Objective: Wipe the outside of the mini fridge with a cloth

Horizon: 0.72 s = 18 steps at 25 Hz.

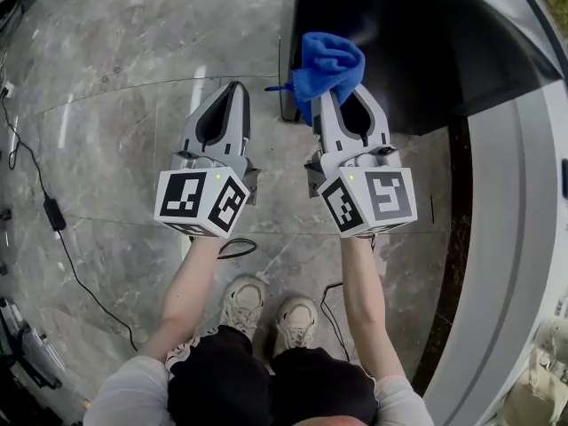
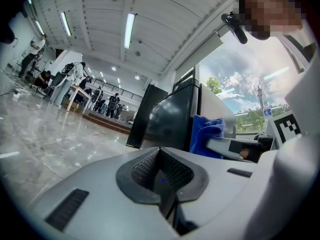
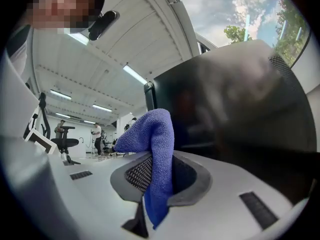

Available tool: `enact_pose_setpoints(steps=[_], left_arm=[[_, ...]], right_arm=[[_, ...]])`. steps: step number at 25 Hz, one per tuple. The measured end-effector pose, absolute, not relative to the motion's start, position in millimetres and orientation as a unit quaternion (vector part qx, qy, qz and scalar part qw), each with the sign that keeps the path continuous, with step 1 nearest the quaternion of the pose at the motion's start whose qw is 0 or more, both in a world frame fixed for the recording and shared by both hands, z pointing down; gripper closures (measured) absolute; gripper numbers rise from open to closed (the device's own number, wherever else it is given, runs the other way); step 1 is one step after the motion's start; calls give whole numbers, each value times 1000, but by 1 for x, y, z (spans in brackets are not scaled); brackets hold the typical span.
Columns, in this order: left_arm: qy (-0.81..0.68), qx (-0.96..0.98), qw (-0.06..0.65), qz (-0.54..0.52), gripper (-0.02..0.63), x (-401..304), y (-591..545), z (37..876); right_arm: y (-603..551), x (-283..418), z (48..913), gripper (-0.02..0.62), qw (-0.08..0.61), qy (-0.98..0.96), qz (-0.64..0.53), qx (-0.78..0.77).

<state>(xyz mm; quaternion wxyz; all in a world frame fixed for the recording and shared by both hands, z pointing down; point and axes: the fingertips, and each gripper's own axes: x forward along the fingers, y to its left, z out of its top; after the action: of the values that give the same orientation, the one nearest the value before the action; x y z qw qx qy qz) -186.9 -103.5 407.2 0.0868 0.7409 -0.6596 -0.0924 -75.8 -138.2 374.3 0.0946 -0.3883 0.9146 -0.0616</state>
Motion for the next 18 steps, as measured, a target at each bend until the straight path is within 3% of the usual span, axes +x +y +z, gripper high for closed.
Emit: enact_pose_setpoints(steps=[9,18], left_arm=[[-658,743,82,-92,601,-193,-107,403],[-629,768,89,-81,601,-152,-118,412]], right_arm=[[-145,-101,378,515,82,916,-55,-390],[-161,-36,383,514,82,891,-52,-444]])
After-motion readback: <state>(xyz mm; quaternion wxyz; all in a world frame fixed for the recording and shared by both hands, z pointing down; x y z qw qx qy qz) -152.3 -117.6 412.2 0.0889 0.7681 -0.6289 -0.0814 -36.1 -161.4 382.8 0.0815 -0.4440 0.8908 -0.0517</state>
